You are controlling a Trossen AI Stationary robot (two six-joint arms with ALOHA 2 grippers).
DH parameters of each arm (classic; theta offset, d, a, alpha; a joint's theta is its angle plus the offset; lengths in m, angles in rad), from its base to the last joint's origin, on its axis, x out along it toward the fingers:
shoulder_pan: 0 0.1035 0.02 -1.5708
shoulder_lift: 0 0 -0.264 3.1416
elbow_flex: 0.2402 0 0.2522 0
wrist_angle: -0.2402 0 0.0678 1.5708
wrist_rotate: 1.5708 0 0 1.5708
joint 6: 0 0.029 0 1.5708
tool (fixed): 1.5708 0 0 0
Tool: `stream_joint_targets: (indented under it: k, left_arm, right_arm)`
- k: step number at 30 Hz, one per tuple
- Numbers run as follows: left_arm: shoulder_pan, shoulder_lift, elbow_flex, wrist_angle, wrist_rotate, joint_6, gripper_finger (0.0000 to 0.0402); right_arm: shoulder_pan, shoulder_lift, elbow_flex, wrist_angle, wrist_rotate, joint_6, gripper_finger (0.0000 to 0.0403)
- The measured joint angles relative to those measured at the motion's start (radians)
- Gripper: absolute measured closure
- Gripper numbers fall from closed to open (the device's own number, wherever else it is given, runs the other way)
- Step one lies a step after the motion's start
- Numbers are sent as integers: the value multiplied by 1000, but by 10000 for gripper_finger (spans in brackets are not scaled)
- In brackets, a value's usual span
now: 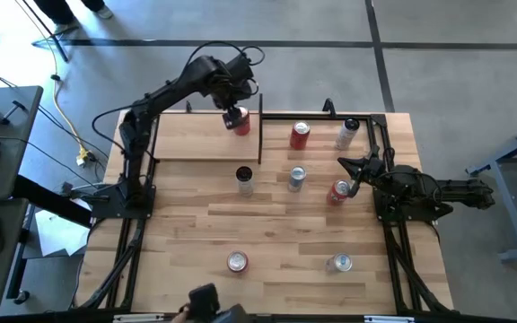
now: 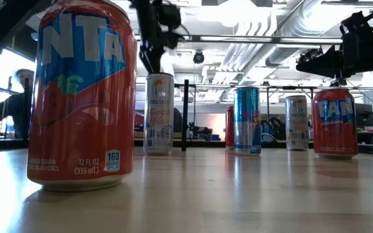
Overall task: Place canned beverage on shelf
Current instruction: Put the bottom red black soda can on the shelf
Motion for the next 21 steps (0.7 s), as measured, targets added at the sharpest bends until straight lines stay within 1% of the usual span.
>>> stream_joint_targets:
  k: [2,4,7,10,13,14,15,17,19,21]
  left_arm:
    - [-23,-49,-30,33,-32,-28,194]
    - [-41,-107,-95,87,-40,-57,225]
    - [-64,-212,-262,213,-44,-105,276]
    - [-78,-333,-509,383,-47,-170,328]
    - [-85,-461,-791,634,-40,-234,379]
    - [-88,-502,-885,740,-26,-250,390]
    - [-88,-536,-966,842,-5,-272,395]
    - [-86,-592,-1111,1033,41,-315,393]
    - [-82,-624,-1226,1188,66,-345,392]
    - [-75,-633,-1308,1321,79,-363,396]
  right_arm:
    - [0,0,0,0,0,0,403]
    - [0,0,0,0,0,0,403]
    - [0,0,0,0,0,0,403]
    - [0,0,0,0,0,0,403]
    - [0,0,0,0,0,0,403]
    - [0,0,0,0,0,0,403]
    - [0,0,0,0,0,0,403]
    - [0,0,0,0,0,0,403]
    - [0,0,0,0,0,0,403]
    - [0,0,0,0,0,0,403]
